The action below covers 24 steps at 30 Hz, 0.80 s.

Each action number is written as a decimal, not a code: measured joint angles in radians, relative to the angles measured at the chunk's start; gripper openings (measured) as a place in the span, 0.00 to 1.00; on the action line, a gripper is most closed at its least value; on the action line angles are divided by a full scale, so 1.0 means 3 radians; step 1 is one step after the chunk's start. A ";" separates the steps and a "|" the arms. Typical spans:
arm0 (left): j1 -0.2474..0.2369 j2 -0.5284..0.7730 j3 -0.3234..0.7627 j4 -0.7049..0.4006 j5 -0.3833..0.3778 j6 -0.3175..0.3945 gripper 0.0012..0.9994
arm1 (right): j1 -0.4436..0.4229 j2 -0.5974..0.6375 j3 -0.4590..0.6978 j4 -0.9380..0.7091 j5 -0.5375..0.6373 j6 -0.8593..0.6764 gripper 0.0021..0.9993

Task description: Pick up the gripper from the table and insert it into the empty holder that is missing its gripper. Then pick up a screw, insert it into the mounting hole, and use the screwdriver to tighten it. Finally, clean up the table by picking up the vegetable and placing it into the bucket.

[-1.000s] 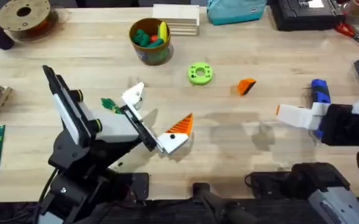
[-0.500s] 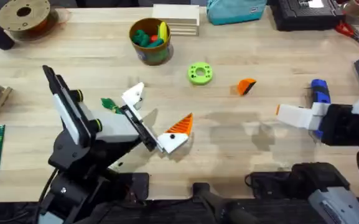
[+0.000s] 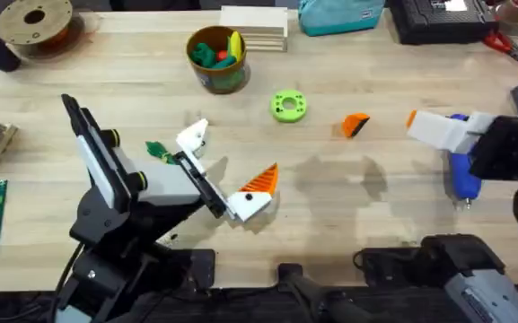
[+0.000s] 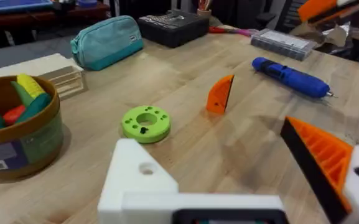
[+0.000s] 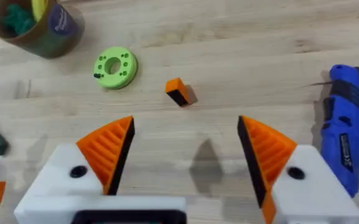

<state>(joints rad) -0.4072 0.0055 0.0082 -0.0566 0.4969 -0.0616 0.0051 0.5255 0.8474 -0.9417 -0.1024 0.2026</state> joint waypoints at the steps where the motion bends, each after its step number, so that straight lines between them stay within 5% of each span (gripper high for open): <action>1: 0.0000 0.0000 0.0000 -0.0001 -0.0001 0.0000 0.99 | 0.0000 0.0000 0.0000 -0.0007 0.0000 0.0034 0.99; 11: 0.0000 -0.0001 0.0000 0.0000 0.0000 0.0000 0.99 | 0.0004 0.0109 0.0006 0.0026 -0.0098 0.0017 0.99; 24: 0.0000 0.0000 0.0000 -0.0001 -0.0001 0.0000 0.99 | 0.0483 0.1973 0.0562 0.0031 0.0015 -0.0417 0.99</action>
<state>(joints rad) -0.4072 0.0055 0.0082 -0.0570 0.4965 -0.0616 0.1500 1.1175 1.0160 -0.9324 -0.0978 0.0774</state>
